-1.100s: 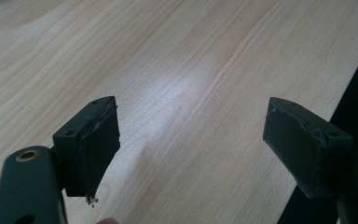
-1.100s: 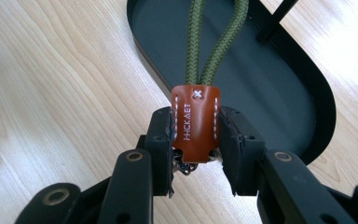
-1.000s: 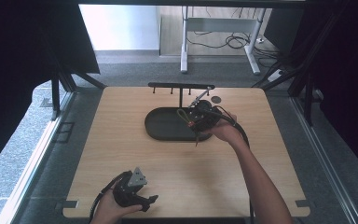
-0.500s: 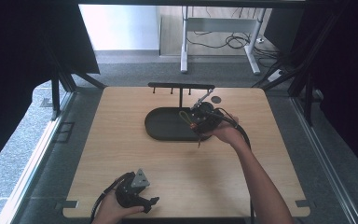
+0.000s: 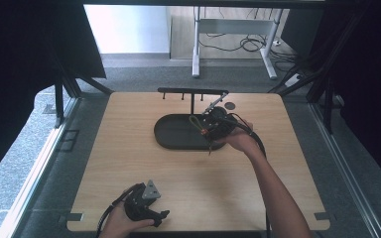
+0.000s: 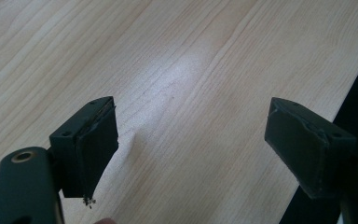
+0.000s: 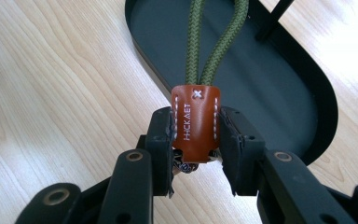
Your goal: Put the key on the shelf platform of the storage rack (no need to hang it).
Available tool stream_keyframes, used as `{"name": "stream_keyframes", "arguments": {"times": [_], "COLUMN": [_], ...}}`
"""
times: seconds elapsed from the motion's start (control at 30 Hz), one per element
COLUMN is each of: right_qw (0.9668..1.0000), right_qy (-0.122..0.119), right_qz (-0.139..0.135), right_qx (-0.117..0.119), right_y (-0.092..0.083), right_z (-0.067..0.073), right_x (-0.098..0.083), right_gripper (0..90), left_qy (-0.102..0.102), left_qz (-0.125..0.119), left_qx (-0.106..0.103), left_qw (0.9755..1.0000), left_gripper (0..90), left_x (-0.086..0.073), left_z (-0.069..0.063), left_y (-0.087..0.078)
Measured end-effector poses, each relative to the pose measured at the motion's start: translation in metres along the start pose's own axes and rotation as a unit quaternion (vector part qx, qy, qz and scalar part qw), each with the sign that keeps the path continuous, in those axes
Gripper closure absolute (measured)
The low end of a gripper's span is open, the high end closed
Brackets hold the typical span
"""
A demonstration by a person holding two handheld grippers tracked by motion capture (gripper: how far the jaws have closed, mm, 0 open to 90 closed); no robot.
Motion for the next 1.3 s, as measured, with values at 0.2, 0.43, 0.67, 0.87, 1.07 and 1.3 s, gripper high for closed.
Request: {"name": "stream_keyframes", "arguments": {"times": [0.2,0.43,0.67,0.87,1.07,1.3], "right_qw": [1.0000,0.9999,0.9998,0.9998,0.9995,0.9994], "right_qy": [0.003,0.008,0.014,0.017,0.028,0.032], "right_qz": [-0.005,-0.007,-0.005,-0.002,0.004,0.006], "right_qx": [-0.002,-0.006,-0.010,-0.012,-0.017,-0.014], "right_y": [-0.003,0.000,0.003,0.004,0.008,0.012], "right_z": [-0.001,-0.003,-0.007,-0.012,-0.017,-0.019], "right_x": [0.007,0.011,0.010,0.009,0.006,0.002], "right_gripper": [66.4,66.4,66.5,66.5,66.5,66.5], "left_qy": [-0.001,0.002,0.004,0.005,0.004,0.003], "left_qz": [-0.002,-0.002,-0.002,0.000,0.000,0.000], "left_qx": [-0.001,-0.004,-0.005,-0.006,-0.006,-0.006], "left_qw": [1.0000,1.0000,1.0000,1.0000,1.0000,1.0000], "left_gripper": [17.8,17.9,17.9,17.9,17.9,17.9], "left_x": [0.000,0.000,0.001,0.000,0.000,0.000], "left_z": [0.000,-0.001,-0.001,-0.002,-0.001,-0.002], "left_y": [-0.001,-0.001,-0.002,-0.001,-0.001,-0.001]}}
Point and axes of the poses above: each handheld gripper's, and its own axes: y roughly forward along the jaws, x roughly out of its top, z roughly to its left, the point moved 10 cm from there along y, roughly forward along the jaws, and after that the axes turned 5 degrees about -z, right-handed, at the moved point
